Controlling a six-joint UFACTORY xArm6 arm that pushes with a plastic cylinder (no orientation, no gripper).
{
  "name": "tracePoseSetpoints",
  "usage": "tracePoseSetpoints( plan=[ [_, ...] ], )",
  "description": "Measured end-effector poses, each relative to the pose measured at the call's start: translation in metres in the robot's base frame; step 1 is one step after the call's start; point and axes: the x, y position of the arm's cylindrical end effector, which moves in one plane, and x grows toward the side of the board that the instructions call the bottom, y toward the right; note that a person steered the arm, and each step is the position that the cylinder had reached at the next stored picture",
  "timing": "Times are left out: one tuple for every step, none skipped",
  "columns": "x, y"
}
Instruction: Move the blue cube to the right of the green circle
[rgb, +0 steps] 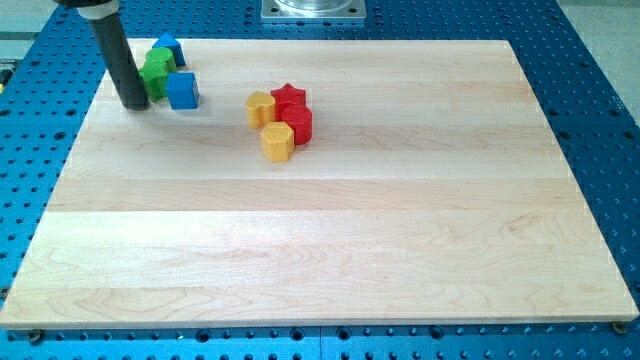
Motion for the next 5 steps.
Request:
tracePoseSetpoints(
  plan=[
    [0.017,0.019],
    [0.005,0.054],
    [-0.006,0.070],
    [-0.037,0.079],
    [-0.057,0.080]
  ],
)
